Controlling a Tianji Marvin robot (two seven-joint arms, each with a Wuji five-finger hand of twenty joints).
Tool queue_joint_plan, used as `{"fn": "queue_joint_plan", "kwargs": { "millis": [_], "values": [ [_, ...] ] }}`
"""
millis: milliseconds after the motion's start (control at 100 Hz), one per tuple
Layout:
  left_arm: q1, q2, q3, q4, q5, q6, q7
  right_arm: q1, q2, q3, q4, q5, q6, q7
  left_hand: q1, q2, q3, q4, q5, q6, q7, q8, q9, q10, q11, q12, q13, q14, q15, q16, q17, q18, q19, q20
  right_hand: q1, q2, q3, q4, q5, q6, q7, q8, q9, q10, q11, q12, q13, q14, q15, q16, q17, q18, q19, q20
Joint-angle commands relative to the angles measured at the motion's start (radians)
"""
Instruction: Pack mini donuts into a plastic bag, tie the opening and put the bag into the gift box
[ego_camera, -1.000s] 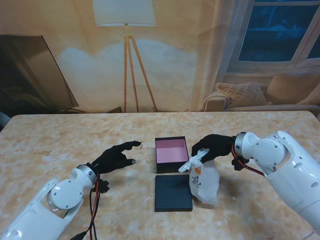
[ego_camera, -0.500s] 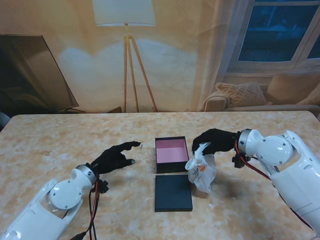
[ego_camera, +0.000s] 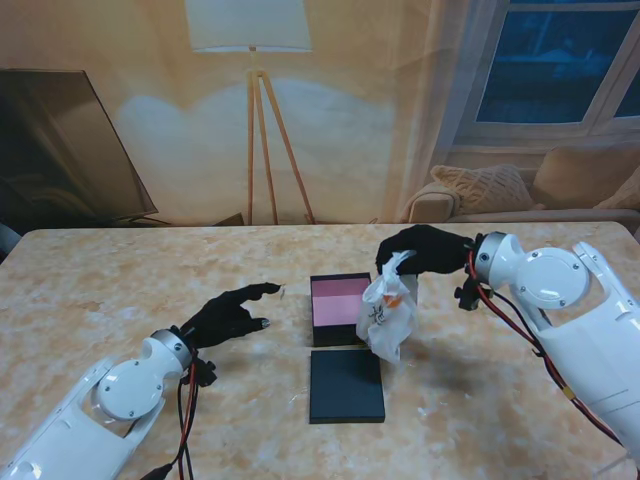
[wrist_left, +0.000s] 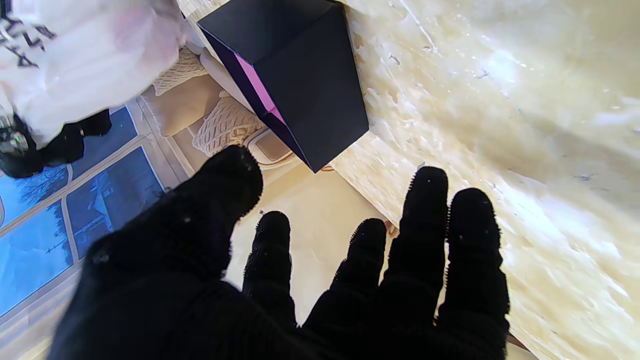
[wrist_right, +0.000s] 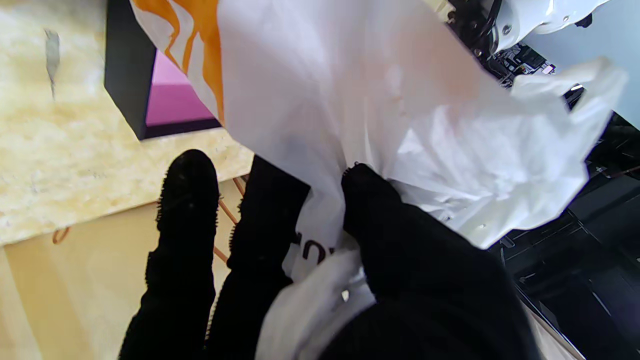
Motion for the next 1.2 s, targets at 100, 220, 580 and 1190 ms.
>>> {"fn": "queue_joint_plan", "kwargs": {
  "millis": [100, 220, 580, 1190],
  "values": [
    [0.0, -0.004, -0.003, -0.001, -0.003, 0.004, -0.013, 0.088, -0.035, -0.055, 0.045, 0.021, 0.027, -0.018, 0.006, 0.021, -0.019, 0.018, 0.026, -0.042, 0.008, 0.017, -0.006, -0.008, -0.014, 0.0, 0.0, 0.009, 0.008, 0.018, -0.004, 0.002, 0.005, 0.018, 0.004, 0.005, 0.028, 0.002, 0.033, 0.014, 0.048, 0.021, 0.024, -0.022, 0.023, 0.012, 0.017, -0.012, 0.014, 0.035, 0.014, -0.021, 0.023, 0.005],
    [-0.002, -0.005, -0.005, 0.002, -0.006, 0.003, -0.01, 0.156, -0.054, -0.116, 0.111, 0.03, 0.042, -0.059, 0.007, 0.022, -0.021, 0.018, 0.026, -0.043, 0.01, 0.019, -0.005, -0.009, -0.014, 0.0, 0.001, 0.008, 0.008, 0.018, -0.005, 0.001, 0.004, 0.017, 0.001, 0.006, 0.03, 0.002, 0.03, 0.008, 0.051, 0.023, 0.022, -0.026, 0.022, 0.011, 0.017, -0.014, 0.007, 0.032, 0.016, -0.024, 0.02, 0.002],
    [-0.01, -0.009, -0.005, 0.013, -0.006, 0.011, 0.004, 0.341, -0.138, -0.327, 0.367, 0.13, 0.101, -0.169, 0.011, 0.026, -0.024, 0.018, 0.017, -0.056, 0.01, 0.018, -0.008, -0.01, -0.015, 0.001, -0.001, 0.008, 0.009, 0.019, -0.007, 0.0, 0.003, 0.016, 0.005, 0.006, 0.033, 0.002, 0.027, 0.018, 0.056, 0.021, 0.013, -0.016, 0.03, 0.009, 0.004, -0.003, 0.009, 0.032, 0.004, -0.018, 0.013, -0.005],
    [-0.013, -0.011, -0.008, 0.017, -0.002, 0.01, 0.015, 0.421, -0.191, -0.524, 0.539, 0.05, 0.06, -0.266, 0.014, 0.024, -0.027, 0.018, 0.014, -0.064, 0.018, 0.017, -0.009, -0.013, -0.011, 0.003, -0.001, 0.006, 0.015, 0.024, -0.008, -0.004, 0.001, 0.014, 0.009, 0.013, 0.019, 0.003, 0.012, 0.02, 0.058, 0.007, -0.005, -0.012, 0.048, -0.009, -0.015, -0.005, 0.021, 0.023, -0.021, -0.016, 0.025, -0.007]
  ]
}}
